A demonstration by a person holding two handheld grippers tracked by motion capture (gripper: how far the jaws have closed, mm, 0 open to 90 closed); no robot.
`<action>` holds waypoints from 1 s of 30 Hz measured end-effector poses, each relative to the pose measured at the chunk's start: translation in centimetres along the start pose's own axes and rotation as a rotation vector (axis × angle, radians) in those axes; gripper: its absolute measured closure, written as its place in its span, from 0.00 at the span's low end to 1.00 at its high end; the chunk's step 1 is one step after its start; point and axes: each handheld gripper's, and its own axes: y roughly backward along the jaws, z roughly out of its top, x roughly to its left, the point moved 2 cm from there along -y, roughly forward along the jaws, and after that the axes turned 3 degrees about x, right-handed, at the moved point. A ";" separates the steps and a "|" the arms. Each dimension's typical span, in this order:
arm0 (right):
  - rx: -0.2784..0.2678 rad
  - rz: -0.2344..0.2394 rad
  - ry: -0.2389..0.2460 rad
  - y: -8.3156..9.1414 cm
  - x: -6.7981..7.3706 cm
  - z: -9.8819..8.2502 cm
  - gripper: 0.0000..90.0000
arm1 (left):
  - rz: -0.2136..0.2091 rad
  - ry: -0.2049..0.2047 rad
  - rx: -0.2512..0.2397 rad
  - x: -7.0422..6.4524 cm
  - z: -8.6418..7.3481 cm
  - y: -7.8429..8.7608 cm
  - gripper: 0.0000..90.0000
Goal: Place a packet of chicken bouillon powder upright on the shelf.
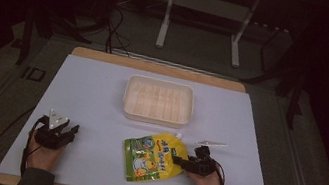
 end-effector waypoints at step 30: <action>-0.002 -0.037 0.129 0.6 3.2 2.9 1.00 | 0.003 0.006 0.000 0.1 0.0 0.0 0.63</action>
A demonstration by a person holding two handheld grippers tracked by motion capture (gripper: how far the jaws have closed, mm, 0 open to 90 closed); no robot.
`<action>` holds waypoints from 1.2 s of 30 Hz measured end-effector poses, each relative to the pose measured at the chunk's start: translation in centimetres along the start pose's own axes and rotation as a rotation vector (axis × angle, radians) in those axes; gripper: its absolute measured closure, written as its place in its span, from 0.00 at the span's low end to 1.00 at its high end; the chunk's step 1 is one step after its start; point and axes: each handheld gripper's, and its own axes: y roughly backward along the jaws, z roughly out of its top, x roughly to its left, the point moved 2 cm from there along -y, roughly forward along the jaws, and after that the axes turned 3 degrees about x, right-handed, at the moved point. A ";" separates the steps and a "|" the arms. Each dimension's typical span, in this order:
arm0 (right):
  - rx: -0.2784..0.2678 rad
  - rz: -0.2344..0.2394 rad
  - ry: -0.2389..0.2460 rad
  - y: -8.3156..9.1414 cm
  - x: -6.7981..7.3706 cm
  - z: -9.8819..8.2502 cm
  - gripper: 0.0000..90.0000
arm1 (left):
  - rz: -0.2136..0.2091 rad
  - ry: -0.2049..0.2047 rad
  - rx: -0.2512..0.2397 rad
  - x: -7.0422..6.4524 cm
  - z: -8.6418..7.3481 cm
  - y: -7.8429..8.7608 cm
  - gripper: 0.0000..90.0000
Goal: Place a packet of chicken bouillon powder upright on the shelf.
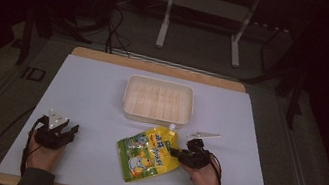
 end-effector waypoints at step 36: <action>-0.145 0.327 0.032 2.6 5.4 6.1 1.00 | 0.018 -0.001 -0.013 -0.1 0.0 0.1 0.62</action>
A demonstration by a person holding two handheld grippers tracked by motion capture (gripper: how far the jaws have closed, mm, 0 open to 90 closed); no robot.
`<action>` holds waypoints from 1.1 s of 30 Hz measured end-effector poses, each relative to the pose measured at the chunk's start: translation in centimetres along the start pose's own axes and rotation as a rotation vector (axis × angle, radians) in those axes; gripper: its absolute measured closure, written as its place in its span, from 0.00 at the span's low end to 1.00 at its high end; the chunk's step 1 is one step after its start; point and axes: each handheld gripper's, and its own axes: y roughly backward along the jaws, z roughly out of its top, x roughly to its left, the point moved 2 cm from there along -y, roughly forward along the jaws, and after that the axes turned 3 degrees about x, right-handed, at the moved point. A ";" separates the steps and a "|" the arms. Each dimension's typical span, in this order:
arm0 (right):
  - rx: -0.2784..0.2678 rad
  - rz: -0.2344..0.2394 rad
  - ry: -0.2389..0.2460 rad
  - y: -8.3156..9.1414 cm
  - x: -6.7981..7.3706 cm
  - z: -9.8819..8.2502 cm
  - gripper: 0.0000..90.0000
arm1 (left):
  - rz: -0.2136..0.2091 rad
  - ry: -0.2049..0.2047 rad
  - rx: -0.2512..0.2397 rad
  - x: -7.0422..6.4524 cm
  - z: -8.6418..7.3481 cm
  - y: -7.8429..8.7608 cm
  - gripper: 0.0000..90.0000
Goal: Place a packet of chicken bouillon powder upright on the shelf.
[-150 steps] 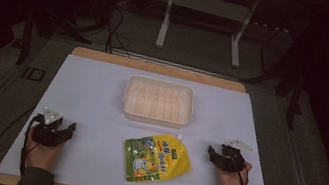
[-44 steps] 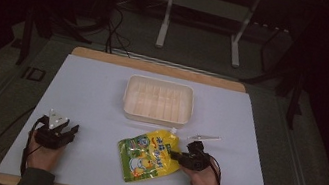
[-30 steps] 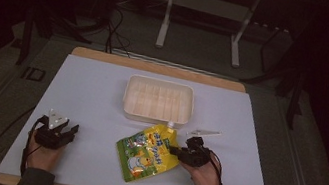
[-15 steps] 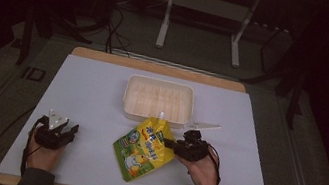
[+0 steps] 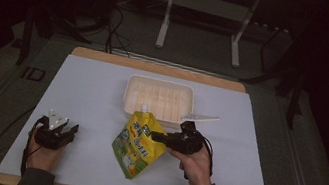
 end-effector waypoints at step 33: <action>-0.163 0.030 0.008 -0.2 2.2 4.1 1.00 | 0.002 0.013 -0.008 0.2 0.0 0.1 0.59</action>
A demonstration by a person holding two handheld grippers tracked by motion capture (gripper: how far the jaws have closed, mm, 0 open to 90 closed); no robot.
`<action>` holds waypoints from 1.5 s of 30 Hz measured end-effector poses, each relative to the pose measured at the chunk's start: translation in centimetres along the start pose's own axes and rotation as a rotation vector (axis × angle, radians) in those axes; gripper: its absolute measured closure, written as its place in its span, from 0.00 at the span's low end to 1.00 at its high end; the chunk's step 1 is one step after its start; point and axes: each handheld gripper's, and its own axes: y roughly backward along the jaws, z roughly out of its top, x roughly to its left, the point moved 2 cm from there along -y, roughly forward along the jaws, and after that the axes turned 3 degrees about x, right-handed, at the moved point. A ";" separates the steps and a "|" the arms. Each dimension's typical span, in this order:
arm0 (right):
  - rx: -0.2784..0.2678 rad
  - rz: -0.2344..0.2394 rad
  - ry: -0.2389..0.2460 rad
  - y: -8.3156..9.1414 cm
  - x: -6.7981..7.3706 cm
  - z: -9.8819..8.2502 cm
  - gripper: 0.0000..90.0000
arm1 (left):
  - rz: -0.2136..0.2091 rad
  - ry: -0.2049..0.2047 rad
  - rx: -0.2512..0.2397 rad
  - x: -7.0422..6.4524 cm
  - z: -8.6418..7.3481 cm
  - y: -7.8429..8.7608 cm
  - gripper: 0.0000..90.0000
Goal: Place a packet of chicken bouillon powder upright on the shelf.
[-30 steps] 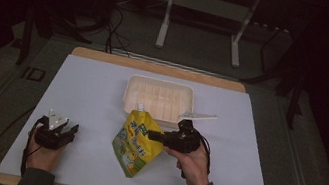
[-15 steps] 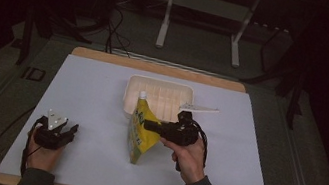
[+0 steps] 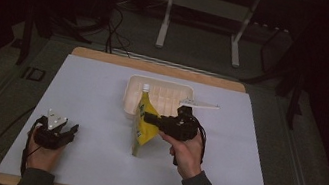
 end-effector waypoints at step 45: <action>-0.128 -0.110 0.052 -0.7 -0.3 4.1 1.00 | 0.004 0.001 -0.005 0.0 0.0 0.0 0.59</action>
